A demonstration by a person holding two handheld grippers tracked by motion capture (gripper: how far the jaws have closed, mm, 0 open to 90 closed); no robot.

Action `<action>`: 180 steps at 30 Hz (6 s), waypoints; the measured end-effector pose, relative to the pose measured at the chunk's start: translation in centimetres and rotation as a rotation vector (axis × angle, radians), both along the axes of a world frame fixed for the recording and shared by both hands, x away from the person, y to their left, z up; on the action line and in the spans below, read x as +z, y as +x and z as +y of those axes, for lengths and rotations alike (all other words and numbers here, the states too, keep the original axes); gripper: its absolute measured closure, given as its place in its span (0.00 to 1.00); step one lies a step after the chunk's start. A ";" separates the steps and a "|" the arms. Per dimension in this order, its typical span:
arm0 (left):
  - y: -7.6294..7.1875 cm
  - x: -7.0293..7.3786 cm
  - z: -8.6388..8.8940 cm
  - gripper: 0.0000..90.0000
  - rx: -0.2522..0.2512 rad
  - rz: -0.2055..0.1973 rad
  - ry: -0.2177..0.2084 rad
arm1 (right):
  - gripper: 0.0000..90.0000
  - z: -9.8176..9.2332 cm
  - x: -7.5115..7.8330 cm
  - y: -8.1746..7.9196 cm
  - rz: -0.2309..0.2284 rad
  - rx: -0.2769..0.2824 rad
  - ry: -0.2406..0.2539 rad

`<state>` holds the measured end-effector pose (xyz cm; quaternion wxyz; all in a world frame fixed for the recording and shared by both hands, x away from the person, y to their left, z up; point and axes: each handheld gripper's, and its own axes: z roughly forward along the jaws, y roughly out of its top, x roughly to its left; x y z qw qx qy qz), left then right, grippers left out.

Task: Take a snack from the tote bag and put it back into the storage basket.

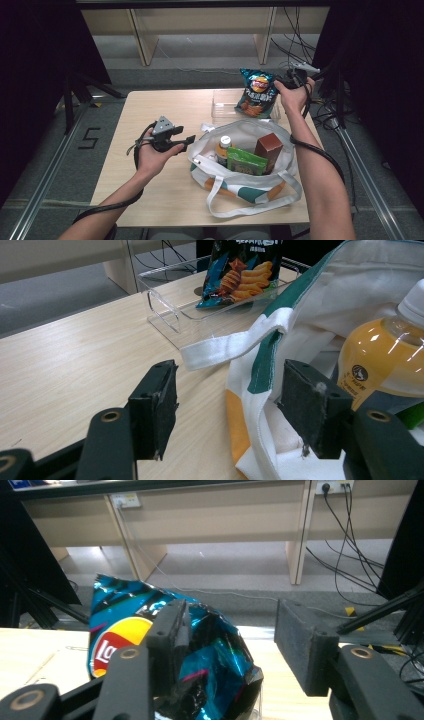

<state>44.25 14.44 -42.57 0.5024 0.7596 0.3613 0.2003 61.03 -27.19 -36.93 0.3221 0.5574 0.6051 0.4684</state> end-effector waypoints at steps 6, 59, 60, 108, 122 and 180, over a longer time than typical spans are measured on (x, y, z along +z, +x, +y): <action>0.0 0.1 0.0 0.43 0.005 -0.001 -0.002 | 0.49 -0.4 0.8 -1.1 -0.018 0.005 -0.009; -0.3 0.3 0.0 0.43 0.009 -0.011 0.001 | 0.48 -0.1 0.6 -14.6 -0.035 0.212 0.019; -0.3 0.3 0.0 0.43 0.009 -0.011 0.001 | 0.48 0.0 0.6 -14.9 -0.018 0.209 0.038; -0.2 0.3 -0.1 0.43 0.003 -0.009 -0.002 | 0.33 2.7 0.0 -22.9 -0.060 0.349 0.015; -0.3 0.3 -0.1 0.43 0.008 -0.008 0.005 | 0.30 3.6 -1.4 -23.7 -0.040 0.370 -0.002; -0.3 0.4 0.0 0.43 0.010 -0.015 0.006 | 0.44 2.8 -0.6 -24.3 -0.085 0.331 -0.022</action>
